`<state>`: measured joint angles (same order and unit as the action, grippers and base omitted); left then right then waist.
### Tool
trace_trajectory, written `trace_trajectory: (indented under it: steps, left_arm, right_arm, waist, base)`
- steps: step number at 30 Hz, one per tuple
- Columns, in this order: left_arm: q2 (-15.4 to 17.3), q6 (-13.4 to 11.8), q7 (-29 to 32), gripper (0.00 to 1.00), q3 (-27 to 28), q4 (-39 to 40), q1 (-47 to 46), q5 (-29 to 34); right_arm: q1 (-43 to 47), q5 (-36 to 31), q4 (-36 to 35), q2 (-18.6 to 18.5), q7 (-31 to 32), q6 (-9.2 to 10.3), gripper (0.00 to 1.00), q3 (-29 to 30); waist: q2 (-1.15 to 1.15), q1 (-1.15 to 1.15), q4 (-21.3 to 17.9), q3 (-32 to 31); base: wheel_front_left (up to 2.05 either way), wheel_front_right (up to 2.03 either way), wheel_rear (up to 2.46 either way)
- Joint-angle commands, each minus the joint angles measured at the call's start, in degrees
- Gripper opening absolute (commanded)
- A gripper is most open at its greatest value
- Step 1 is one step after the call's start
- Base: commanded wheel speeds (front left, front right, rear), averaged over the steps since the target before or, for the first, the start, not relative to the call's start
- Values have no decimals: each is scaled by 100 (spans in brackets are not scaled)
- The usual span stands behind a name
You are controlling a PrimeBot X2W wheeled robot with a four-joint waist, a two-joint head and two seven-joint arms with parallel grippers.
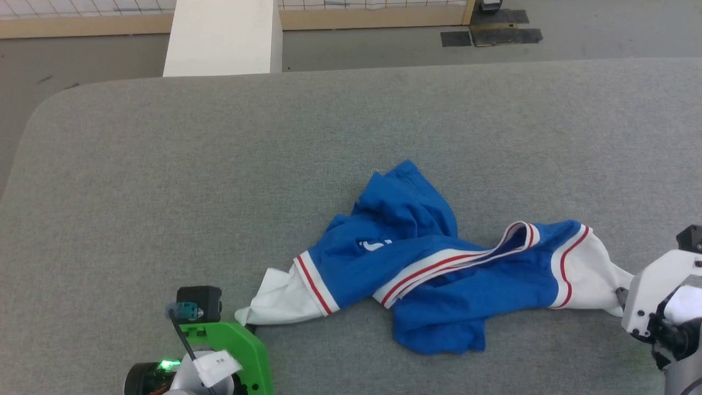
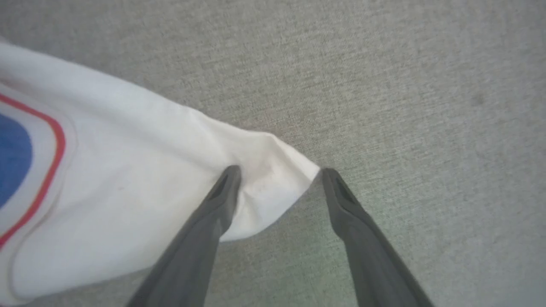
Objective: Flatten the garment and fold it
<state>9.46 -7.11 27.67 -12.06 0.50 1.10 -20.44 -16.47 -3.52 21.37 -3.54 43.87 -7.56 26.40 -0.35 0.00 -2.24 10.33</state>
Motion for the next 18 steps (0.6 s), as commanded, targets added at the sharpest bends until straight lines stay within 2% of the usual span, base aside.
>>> trace_trajectory:
  steps: [1,2,3,4,5,10,14,18]
  left_arm:
    - [61,9,17,0,7,36,-69,15]
    - [75,5,24,0,11,46,-67,16]
    - [89,1,31,0,16,57,-64,14]
    - [102,-2,34,0,20,64,-63,14]
    - [119,-3,38,0,24,70,-63,15]
    - [198,80,-21,0,10,90,-123,8]
    - [186,220,-279,0,103,222,-202,-167]
    - [43,423,-535,0,414,517,-269,-763]
  right_arm:
    - [71,8,116,66,266,8,49,-82]
    - [75,28,76,66,373,8,36,-132]
    - [78,55,-6,58,438,8,5,-194]
    - [80,72,-89,32,425,8,5,-243]
    - [92,95,-178,1,389,8,0,-276]
    - [237,271,-594,-47,-108,8,0,-361]
    - [407,522,-1179,-25,-1056,8,0,-416]
    - [638,730,-1732,8,-1964,8,0,-555]
  waist:
    - [35,0,1,25]
    - [35,0,-1,34]
    - [35,0,-6,42]
    - [35,0,-10,45]
    - [35,0,-13,47]
    - [35,0,0,-3]
    - [35,0,-1,-116]
    - [35,0,-65,-301]
  base:
    - [0,0,0]
    - [0,0,0]
    - [0,0,0]
    - [0,0,0]
    - [0,0,0]
    - [0,0,0]
    - [0,0,0]
    - [0,0,0]
